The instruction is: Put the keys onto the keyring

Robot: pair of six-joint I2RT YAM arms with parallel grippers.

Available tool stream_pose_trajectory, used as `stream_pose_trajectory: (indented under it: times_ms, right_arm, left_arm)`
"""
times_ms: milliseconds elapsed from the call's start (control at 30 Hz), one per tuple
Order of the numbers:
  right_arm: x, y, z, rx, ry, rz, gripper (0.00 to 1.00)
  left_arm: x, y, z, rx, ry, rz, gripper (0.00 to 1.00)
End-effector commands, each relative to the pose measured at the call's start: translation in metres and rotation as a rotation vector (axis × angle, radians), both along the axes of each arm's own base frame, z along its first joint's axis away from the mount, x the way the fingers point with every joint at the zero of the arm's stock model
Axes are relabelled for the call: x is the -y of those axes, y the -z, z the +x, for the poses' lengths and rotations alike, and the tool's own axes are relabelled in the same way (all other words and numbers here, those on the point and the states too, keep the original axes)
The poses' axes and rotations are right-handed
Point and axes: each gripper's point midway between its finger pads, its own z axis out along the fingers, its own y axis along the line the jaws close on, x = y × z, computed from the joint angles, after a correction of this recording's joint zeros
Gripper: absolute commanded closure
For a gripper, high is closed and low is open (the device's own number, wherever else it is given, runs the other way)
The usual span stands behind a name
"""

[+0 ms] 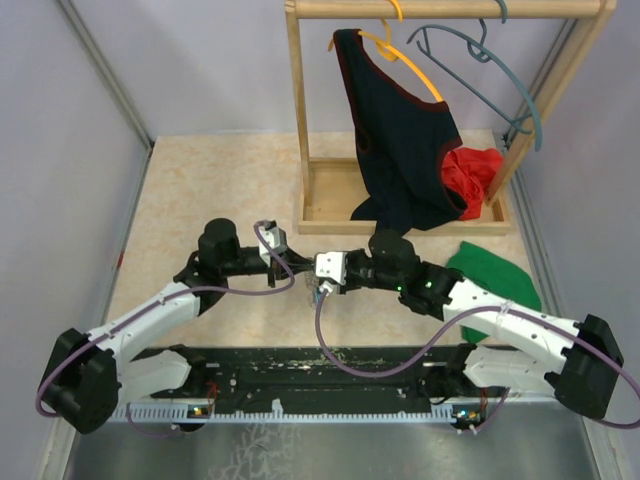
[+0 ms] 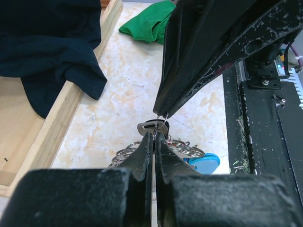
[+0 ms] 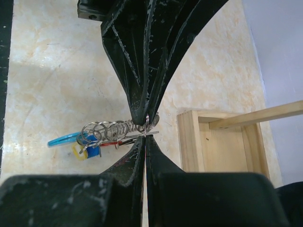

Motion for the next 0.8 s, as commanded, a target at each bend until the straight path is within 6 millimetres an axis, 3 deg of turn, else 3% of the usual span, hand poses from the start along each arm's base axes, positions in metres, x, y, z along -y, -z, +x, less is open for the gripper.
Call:
stream_pose_trajectory:
  times_ms: [0,200,400,567,733,767]
  right_arm:
    - [0.002,-0.015,0.004,0.023,0.062,0.102,1.0]
    - [0.0,0.01,-0.001,-0.034,0.055,0.102,1.0]
    - [-0.008,0.016,-0.003,-0.054,0.023,0.103,1.0]
    - [-0.011,0.013,-0.002,-0.054,0.018,0.108,1.0]
    - [0.002,-0.005,0.001,-0.006,0.084,0.198,1.0]
    - [0.004,-0.009,0.001,0.004,0.091,0.218,0.96]
  left_arm:
    - [-0.003,-0.014,0.01,0.007,-0.069,-0.027,0.99]
    - [-0.003,-0.019,0.012,-0.005,-0.085,-0.061,0.99]
    - [0.0,-0.025,0.013,-0.008,-0.087,-0.094,0.99]
    - [0.0,-0.026,0.011,-0.008,-0.076,-0.102,0.99]
    - [-0.002,-0.026,0.011,-0.004,-0.087,-0.097,0.99]
    - [-0.002,-0.025,0.011,-0.007,-0.087,-0.095,0.99]
